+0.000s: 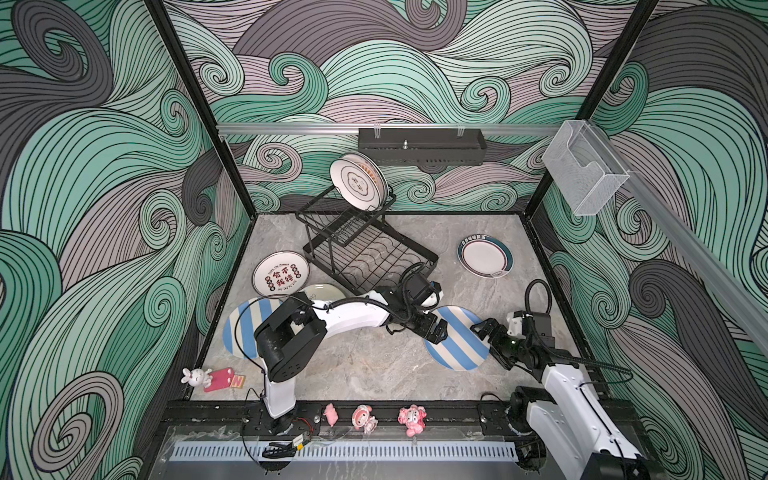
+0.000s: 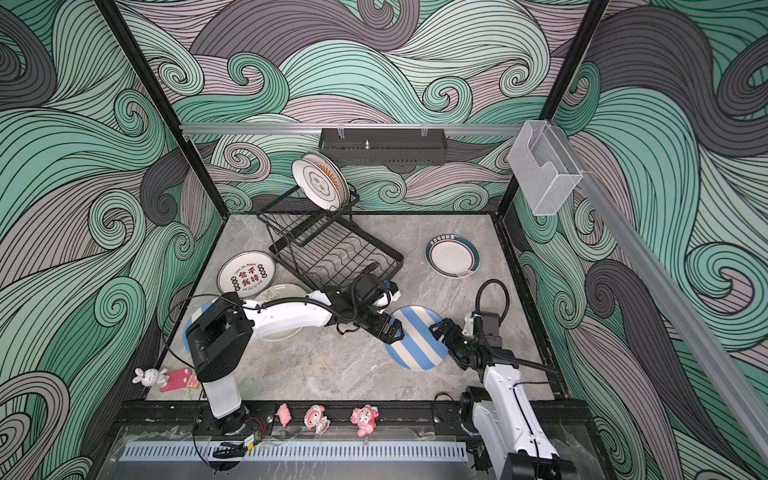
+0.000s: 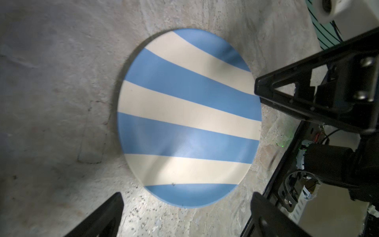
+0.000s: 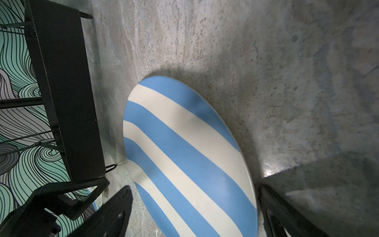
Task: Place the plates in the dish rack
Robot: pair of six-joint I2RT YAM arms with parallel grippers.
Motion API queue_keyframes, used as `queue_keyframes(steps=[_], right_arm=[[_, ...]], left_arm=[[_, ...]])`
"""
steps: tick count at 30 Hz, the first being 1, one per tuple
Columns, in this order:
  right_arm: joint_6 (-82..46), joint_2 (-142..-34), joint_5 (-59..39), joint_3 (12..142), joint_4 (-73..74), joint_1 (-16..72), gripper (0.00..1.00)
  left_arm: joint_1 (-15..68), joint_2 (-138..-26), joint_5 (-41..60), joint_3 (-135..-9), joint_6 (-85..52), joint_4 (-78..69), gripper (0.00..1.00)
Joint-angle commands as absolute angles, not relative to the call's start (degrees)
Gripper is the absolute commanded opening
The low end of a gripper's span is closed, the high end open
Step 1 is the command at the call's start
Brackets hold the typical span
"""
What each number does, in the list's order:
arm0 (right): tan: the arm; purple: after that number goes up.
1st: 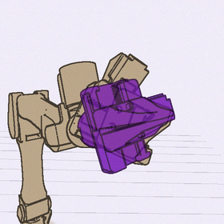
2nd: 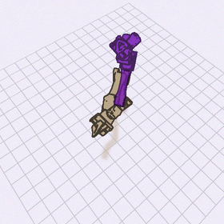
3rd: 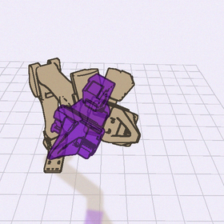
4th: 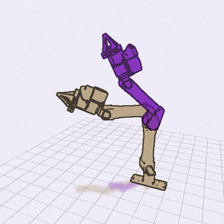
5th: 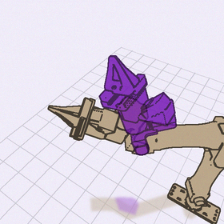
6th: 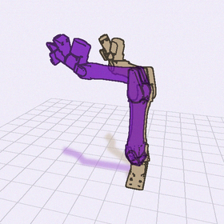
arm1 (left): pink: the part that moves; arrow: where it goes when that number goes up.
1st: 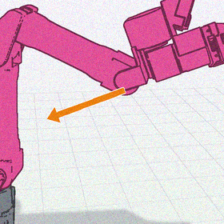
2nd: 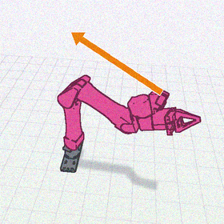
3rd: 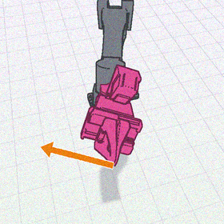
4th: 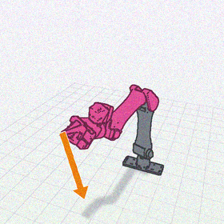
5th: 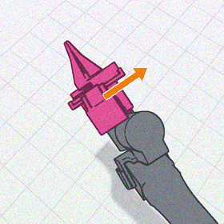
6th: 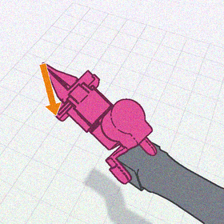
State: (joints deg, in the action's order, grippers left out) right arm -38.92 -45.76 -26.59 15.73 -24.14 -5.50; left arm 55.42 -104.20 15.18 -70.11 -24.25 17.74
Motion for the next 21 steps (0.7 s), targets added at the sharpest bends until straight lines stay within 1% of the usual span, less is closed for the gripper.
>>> queue_keyframes(steps=[1,6,21], right_arm=[[-37.23,-47.9,-23.15,15.4,-26.86,-5.73,0.96],[-36.48,-49.94,-23.12,16.69,-26.57,-5.8,0.96],[-34.25,-58.4,-27.38,17.84,-22.86,-5.82,0.96]], left_arm=[[55.89,-104.99,12.33,-69.77,-26.68,17.27,0.99],[55.9,-109.5,15.15,-73.28,-26.76,18.88,0.99],[55.97,-116.17,19.91,-79.42,-25.5,21.78,0.99]])
